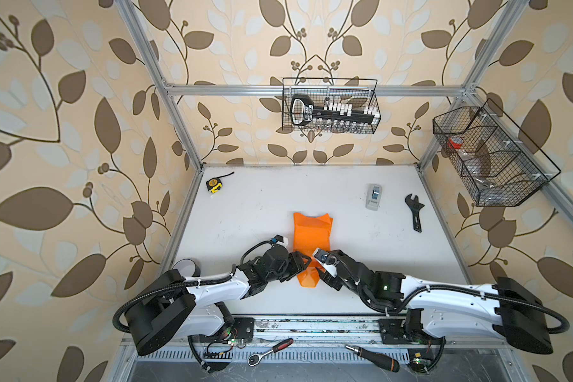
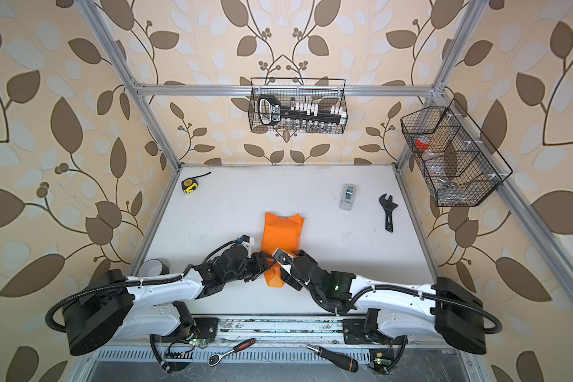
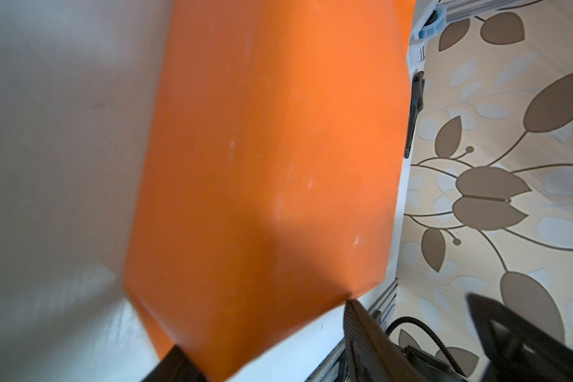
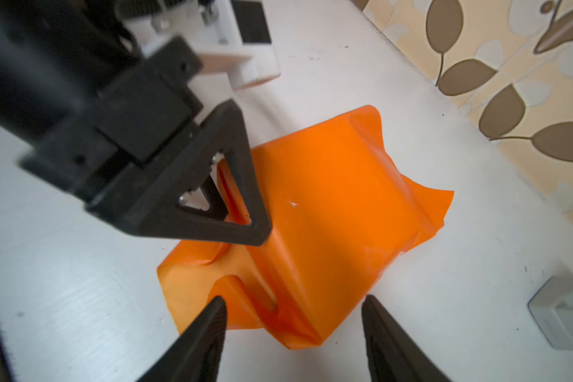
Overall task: Wrap a gift box in wrapping paper
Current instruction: Fold the wrapping paper for the gift box.
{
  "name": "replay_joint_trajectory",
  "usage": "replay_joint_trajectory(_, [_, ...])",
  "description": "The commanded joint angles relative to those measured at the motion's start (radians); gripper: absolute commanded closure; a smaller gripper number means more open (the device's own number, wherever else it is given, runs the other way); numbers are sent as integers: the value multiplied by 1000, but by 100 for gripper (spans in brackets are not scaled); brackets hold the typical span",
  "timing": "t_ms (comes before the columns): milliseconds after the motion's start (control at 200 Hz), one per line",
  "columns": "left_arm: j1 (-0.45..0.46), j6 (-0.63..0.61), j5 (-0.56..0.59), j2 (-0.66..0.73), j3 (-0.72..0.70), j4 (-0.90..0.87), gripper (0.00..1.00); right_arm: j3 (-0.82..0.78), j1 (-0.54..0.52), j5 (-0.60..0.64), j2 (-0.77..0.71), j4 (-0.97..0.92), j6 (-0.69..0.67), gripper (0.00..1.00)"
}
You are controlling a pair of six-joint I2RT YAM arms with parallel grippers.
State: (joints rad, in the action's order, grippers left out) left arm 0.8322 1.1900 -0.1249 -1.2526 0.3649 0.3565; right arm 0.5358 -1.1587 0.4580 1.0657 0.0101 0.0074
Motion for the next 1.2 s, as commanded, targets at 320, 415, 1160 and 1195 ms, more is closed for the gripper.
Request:
replay_joint_trajectory(320, [7, 5, -2, -56, 34, 73, 41, -47, -105, -59, -49, -183, 785, 60])
replay_joint_trajectory(415, [7, 5, -2, -54, 35, 68, 41, -83, -106, -73, -6, -98, 849, 61])
replay_joint_trajectory(1160, [7, -5, -8, -67, 49, 55, 41, 23, -91, -105, 321, -1, 938, 56])
replay_joint_trajectory(1195, [7, -6, -7, -65, 48, 56, 41, 23, -88, -106, 325, -3, 939, 57])
